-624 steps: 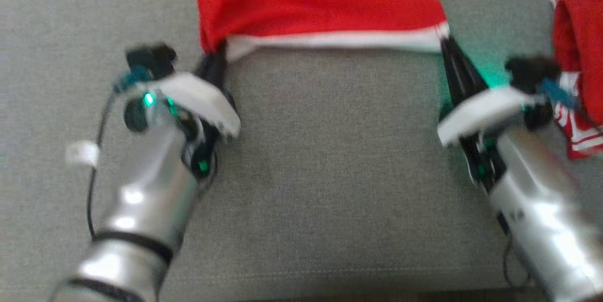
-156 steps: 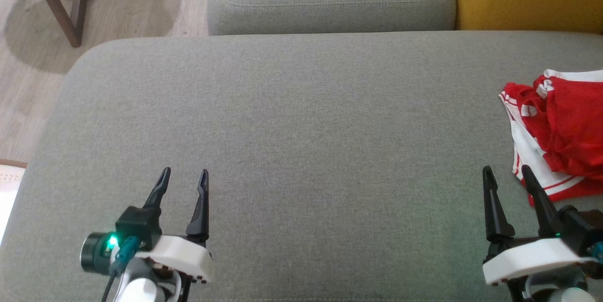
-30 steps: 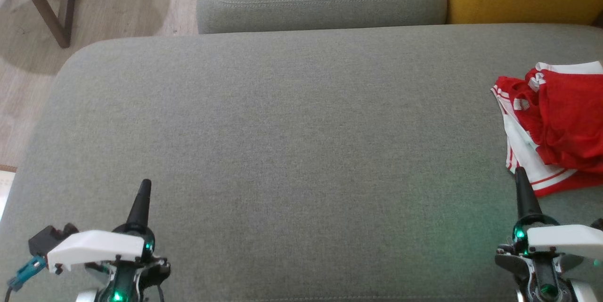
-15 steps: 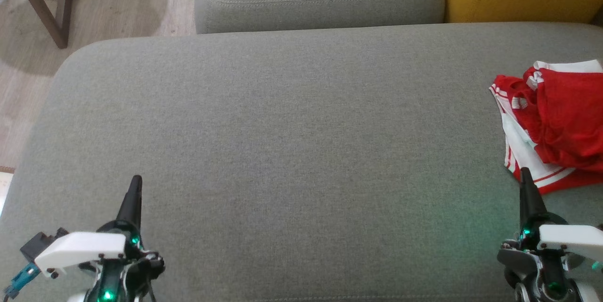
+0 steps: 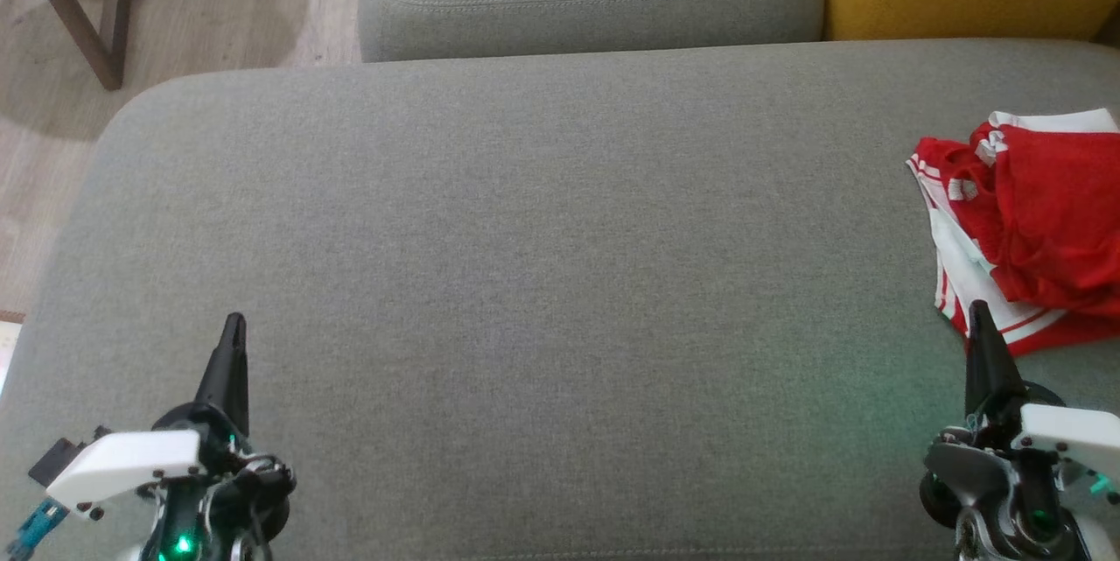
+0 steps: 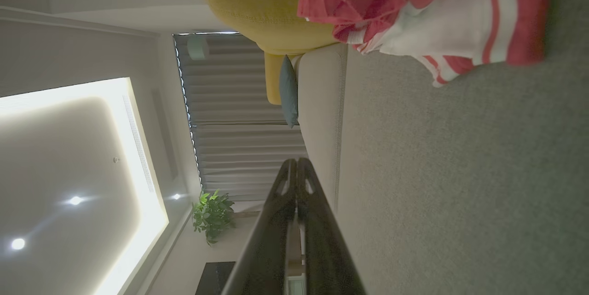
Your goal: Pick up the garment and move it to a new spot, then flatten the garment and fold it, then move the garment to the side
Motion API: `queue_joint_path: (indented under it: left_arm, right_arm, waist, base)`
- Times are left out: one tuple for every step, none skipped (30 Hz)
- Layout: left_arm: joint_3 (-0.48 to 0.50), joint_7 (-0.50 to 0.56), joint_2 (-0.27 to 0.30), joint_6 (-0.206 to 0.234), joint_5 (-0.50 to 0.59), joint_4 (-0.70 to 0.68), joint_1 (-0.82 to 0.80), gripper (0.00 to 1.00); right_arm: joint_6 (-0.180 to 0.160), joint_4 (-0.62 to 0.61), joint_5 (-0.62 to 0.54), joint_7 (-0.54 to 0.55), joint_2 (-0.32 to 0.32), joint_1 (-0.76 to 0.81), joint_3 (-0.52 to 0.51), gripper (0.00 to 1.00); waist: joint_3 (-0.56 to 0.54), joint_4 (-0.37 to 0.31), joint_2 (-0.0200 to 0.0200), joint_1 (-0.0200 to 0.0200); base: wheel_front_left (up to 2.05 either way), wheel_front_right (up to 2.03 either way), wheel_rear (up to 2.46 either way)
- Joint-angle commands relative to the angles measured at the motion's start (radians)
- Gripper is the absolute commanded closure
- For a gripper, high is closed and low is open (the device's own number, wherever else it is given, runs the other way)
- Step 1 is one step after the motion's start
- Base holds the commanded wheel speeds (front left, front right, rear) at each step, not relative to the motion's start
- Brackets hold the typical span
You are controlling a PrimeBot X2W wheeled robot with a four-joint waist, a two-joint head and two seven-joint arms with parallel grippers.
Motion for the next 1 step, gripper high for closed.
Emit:
queue_joint_path:
  left_arm:
    - [0.043,0.005,0.006,-0.007,-0.016,-0.027,-0.057,1.0]
  right_arm:
    - [0.007,-0.029,0.017,0.009,-0.02,-0.053,0.017,1.0]
  waist:
    - [0.0,0.0,-0.0001,0.0]
  base:
    - [0.0,0.0,0.0]
